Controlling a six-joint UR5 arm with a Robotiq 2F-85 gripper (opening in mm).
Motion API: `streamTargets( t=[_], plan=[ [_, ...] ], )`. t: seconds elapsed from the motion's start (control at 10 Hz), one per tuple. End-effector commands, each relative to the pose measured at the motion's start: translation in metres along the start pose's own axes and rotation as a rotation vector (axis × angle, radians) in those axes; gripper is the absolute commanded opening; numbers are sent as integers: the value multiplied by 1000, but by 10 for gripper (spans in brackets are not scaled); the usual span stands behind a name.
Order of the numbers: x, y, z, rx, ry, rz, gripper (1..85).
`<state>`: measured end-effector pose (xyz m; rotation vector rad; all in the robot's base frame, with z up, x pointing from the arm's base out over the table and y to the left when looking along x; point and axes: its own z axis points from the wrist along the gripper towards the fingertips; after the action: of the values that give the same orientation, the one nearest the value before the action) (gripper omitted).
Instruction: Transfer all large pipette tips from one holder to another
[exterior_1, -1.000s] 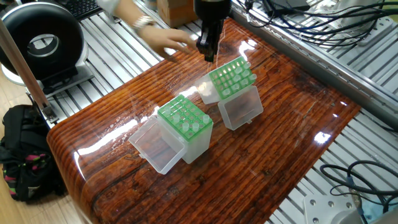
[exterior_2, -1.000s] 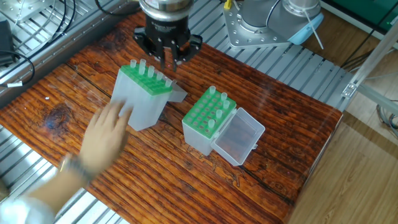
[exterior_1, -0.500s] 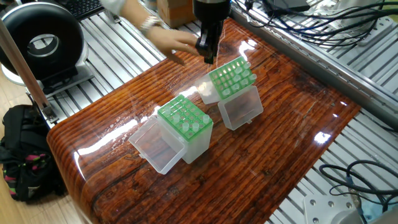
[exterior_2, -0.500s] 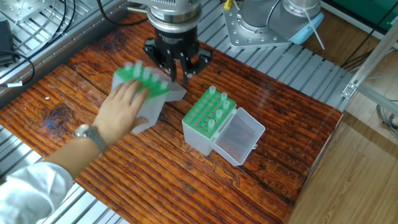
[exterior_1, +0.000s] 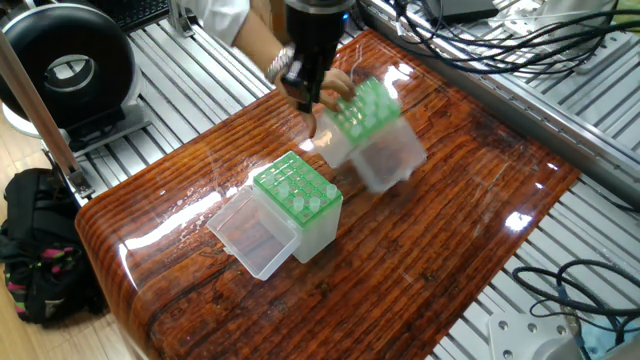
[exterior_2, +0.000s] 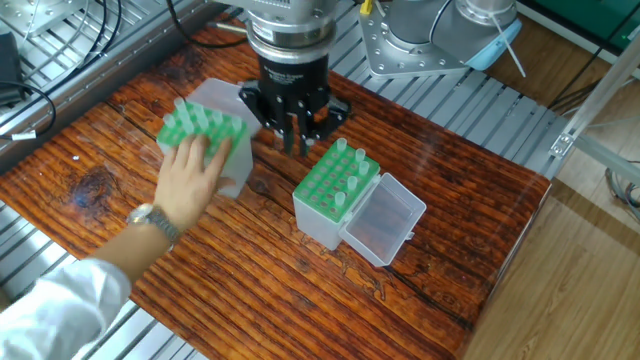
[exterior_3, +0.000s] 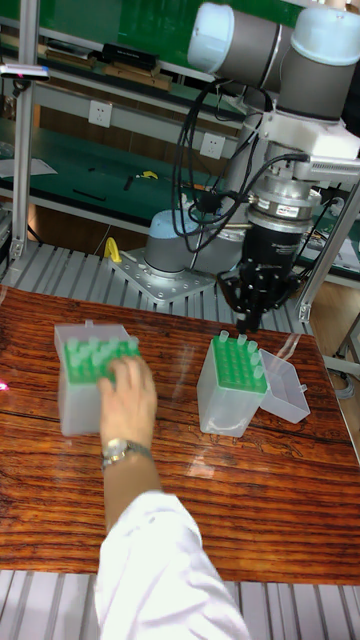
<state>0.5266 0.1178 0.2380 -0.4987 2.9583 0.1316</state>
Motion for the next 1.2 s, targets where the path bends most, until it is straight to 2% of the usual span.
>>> streamTargets(
  t=[0.0,0.1,0.2,0.3,0.4,0.5,0.6,0.7,0.8,1.0,1.1],
  plan=[
    [-16,16,6,-31,-60,46,217],
    [-20,16,5,-32,-78,55,213],
    [-23,23,4,-55,-85,59,213],
    [-21,25,3,-60,-74,60,213],
    [-12,23,4,-53,-41,53,213],
    [3,15,-2,-28,14,35,213],
    [23,2,-11,14,82,15,210],
    [42,-1,-19,14,151,-1,200],
    [54,-7,-21,16,200,-33,197],
    [67,-22,-10,61,265,-64,193],
    [69,-18,-9,46,270,-71,197]
  ],
)
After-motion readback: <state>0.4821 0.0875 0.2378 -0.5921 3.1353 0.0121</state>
